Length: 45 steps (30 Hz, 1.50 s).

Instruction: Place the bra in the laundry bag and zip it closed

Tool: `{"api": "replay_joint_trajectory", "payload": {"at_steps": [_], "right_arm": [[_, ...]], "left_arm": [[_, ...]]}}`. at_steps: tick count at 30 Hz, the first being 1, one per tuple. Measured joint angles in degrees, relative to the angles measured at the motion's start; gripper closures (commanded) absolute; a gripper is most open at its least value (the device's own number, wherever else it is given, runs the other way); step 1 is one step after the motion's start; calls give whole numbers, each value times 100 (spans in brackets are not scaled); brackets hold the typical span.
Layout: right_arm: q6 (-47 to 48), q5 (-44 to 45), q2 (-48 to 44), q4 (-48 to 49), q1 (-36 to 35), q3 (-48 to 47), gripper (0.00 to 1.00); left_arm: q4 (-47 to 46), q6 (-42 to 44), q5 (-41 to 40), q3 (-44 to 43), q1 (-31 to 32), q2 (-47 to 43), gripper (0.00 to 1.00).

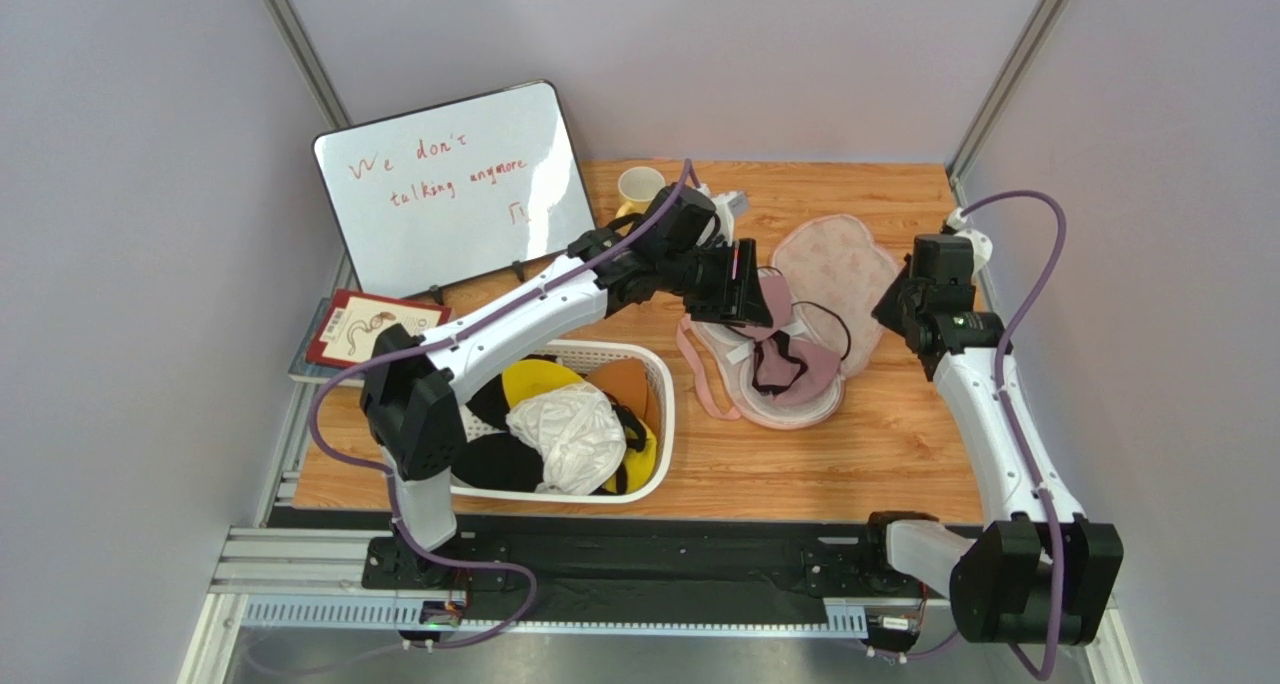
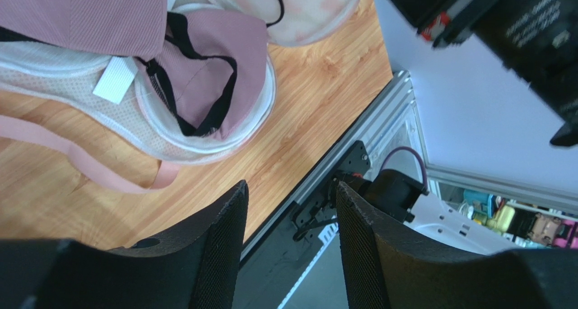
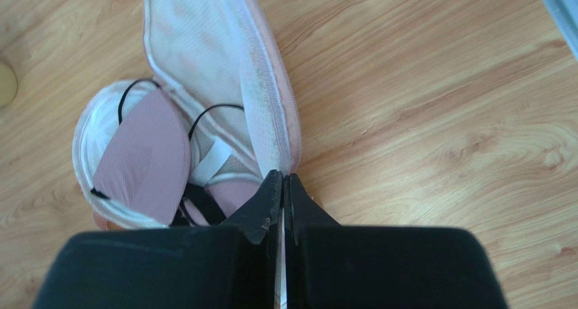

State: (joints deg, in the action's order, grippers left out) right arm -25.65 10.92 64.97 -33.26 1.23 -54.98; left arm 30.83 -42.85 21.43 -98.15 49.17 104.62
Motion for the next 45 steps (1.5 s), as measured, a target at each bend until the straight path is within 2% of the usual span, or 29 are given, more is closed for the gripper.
{"api": "replay_joint_trajectory", "payload": {"at_steps": [6, 8, 13, 15, 16, 17, 23, 28, 37, 45], "right_arm": [[-2, -232, -214, -120, -638, 245, 100], [-2, -249, -262, -173, -907, 369, 100], [-4, -374, -444, -361, -1397, 654, 100], [-7, -518, -501, -407, -1484, 739, 100], [-13, -579, -516, -422, -1554, 778, 100], [-22, -616, -533, -424, -1628, 826, 100], [-90, -857, -605, -450, -2087, 1034, 100], [-120, -1099, -605, -446, -2186, 1152, 100], [-179, -1582, -542, -380, -2262, 1375, 100], [-197, -1904, -540, -297, -2297, 1392, 100]], "left_arm": [[-105, -249, -125, -179, -4, 162, 42], [-177, -313, -144, -179, -2, 162, 36], [-299, -398, -201, -179, -2, 168, 35], [-321, -433, -216, -179, -7, 177, 31], [-334, -446, -225, -179, -11, 190, 17], [-343, -446, -227, -179, -20, 203, 16], [-286, -396, -251, -181, -92, 369, 16], [-232, -352, -304, -103, -118, 479, 17], [-269, -330, -400, 743, -120, 483, 18], [-352, -319, -315, 660, -105, 802, 30]]}}
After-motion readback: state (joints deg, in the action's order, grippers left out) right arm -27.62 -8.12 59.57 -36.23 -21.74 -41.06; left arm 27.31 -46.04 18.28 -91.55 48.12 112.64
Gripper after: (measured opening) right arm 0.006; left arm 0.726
